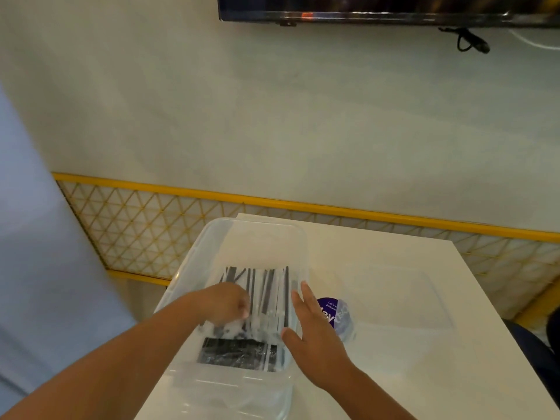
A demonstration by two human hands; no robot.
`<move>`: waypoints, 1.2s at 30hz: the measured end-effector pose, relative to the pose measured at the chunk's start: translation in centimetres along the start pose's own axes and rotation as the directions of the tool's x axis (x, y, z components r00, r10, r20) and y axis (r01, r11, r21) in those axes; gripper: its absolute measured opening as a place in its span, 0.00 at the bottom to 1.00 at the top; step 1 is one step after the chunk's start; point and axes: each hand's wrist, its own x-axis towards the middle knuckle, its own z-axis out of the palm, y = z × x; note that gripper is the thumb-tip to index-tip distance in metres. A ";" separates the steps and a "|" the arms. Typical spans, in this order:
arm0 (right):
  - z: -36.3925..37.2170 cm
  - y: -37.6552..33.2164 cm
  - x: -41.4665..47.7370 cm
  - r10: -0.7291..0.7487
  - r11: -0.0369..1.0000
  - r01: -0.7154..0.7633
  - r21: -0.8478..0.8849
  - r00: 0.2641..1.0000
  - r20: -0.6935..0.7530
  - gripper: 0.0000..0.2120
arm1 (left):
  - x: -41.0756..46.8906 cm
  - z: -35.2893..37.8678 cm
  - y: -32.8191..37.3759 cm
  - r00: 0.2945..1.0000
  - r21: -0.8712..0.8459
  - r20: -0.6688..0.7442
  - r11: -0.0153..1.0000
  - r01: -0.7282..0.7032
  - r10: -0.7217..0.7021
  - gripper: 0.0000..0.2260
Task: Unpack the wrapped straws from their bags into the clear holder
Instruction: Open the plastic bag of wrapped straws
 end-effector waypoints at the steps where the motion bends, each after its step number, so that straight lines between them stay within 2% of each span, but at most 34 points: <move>1: -0.2 -0.1 0.0 -0.004 0.999 0.004 0.043 1.000 -0.002 0.31 | 0.0 -0.7 -0.2 1.000 -0.023 -0.030 1.000 0.001 -0.002 0.07; 4: -0.8 -0.5 0.2 0.012 0.992 -0.006 0.125 0.999 -0.045 0.30 | -0.4 -2.9 -0.4 0.993 -0.171 -0.119 0.985 -0.004 -0.017 0.11; 8: -1.9 -1.7 0.6 0.006 0.994 0.009 0.109 0.990 -0.139 0.30 | -1.7 -6.0 0.7 0.962 -0.401 -0.274 0.908 -0.119 0.005 0.08; 11: -2.7 -2.8 1.6 -0.059 0.994 0.048 -0.097 0.991 -0.121 0.34 | -2.0 -7.3 1.0 0.937 -0.402 -0.349 0.901 -0.164 0.015 0.08; 14: -3.0 -3.6 3.7 -0.102 0.939 0.080 -0.335 0.994 -0.049 0.40 | -2.1 -7.6 1.2 0.930 -0.360 -0.367 0.918 -0.167 0.026 0.09; 19: -3.4 -3.5 7.1 -0.043 0.901 0.020 -0.433 0.998 -0.044 0.44 | -1.8 -7.8 1.0 0.916 -0.376 -0.401 0.912 -0.165 0.000 0.10; 22: -3.8 -3.3 8.3 0.000 0.880 -0.004 -0.476 1.000 -0.009 0.37 | -1.4 -7.8 0.4 0.881 -0.357 -0.473 0.921 -0.157 -0.033 0.09; 25: -4.2 -3.3 9.4 0.003 0.872 -0.010 -0.490 1.000 -0.014 0.21 | -1.1 -7.6 -0.1 0.844 -0.322 -0.536 0.932 -0.163 -0.038 0.09; 31: -5.2 -3.9 10.9 -0.014 0.936 0.010 -0.351 1.000 -0.009 0.01 | 0.3 -6.1 -1.9 0.796 -0.366 -0.596 0.918 -0.153 -0.105 0.14; 34: -5.6 -4.4 11.3 -0.053 0.960 0.050 -0.275 0.999 -0.005 0.04 | 0.4 -5.6 -1.9 0.786 -0.379 -0.605 0.914 -0.144 -0.127 0.15; 36: -5.7 -4.5 11.5 -0.061 0.971 0.057 -0.230 0.998 -0.008 0.02 | 0.4 -5.2 -2.0 0.739 -0.279 -0.665 0.953 -0.117 -0.105 0.12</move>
